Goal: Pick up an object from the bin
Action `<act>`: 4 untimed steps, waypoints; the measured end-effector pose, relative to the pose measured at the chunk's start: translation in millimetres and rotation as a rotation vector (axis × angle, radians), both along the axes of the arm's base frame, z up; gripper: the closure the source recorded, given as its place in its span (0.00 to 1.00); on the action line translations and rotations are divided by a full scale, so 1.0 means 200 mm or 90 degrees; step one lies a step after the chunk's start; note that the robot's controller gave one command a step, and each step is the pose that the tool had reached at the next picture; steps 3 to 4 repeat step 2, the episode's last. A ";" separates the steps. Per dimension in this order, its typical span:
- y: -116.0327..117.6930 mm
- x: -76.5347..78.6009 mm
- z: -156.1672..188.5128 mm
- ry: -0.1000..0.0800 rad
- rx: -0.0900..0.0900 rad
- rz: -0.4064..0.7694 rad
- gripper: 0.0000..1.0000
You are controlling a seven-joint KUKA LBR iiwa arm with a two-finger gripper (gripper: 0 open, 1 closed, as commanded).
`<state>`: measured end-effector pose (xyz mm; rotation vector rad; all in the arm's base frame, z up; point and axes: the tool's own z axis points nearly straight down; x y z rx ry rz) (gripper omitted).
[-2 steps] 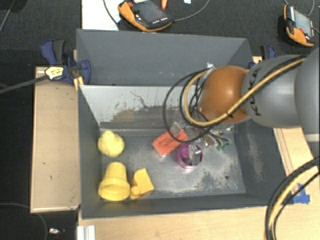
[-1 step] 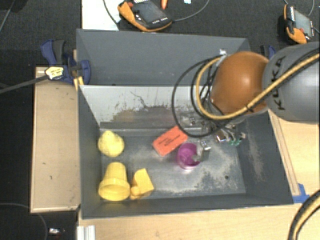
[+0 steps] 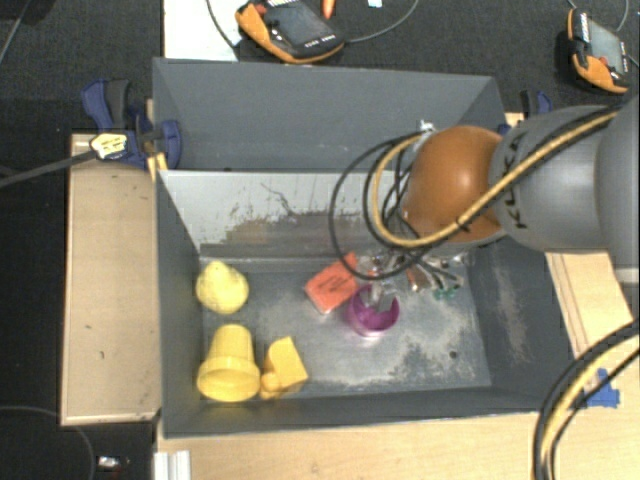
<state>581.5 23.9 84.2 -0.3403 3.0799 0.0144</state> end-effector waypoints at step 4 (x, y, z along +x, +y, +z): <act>0.05 0.02 -0.02 -0.005 -0.006 0.033 1.00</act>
Offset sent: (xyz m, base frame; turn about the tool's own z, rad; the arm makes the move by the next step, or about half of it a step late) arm 0.0002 0.0185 -0.0142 -0.0672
